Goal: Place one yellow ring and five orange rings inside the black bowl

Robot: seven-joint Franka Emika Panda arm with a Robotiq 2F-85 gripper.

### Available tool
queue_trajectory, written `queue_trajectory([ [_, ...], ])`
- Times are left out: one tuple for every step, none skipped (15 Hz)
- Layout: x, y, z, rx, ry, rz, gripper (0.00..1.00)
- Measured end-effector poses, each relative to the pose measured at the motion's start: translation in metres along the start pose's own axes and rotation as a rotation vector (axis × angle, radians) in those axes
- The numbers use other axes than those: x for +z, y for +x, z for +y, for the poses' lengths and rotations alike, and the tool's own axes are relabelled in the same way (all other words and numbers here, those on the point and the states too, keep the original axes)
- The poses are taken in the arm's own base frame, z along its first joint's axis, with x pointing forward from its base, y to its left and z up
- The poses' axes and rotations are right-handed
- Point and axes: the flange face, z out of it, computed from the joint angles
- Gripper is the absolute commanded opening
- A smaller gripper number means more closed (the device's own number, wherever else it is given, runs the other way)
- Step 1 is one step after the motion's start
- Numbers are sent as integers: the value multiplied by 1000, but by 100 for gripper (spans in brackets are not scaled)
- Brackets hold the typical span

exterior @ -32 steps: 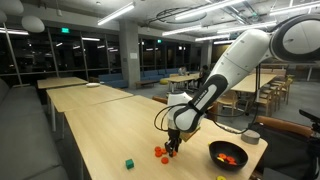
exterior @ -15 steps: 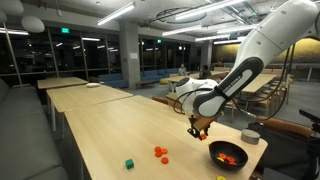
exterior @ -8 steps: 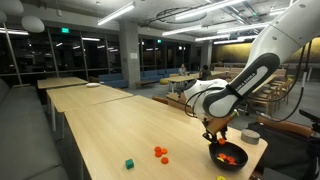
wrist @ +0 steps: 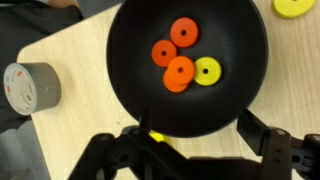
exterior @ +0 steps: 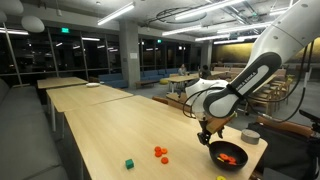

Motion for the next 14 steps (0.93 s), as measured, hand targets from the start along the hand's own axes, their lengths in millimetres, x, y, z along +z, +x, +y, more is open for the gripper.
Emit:
queue_trajectory([
  [-6,1,-8,-24,24,38,100],
  [-14,1,-18,-55,49,77,100],
  [-22,0,-29,-88,73,114,100],
  [-29,-2,-41,-122,98,146,100],
  [-36,-4,-53,-157,124,174,100],
  [-41,-7,-64,-186,151,194,100],
  [-46,-9,-75,-214,177,212,100],
  [-49,-10,-85,-238,203,225,100],
  [-52,-10,-94,-260,229,238,100],
  [-53,-9,-102,-276,258,250,100],
  [-53,-7,-109,-288,284,258,100],
  [-52,-4,-116,-299,308,262,100],
  [-51,0,-122,-307,328,265,100],
  [-49,4,-128,-312,342,267,100],
])
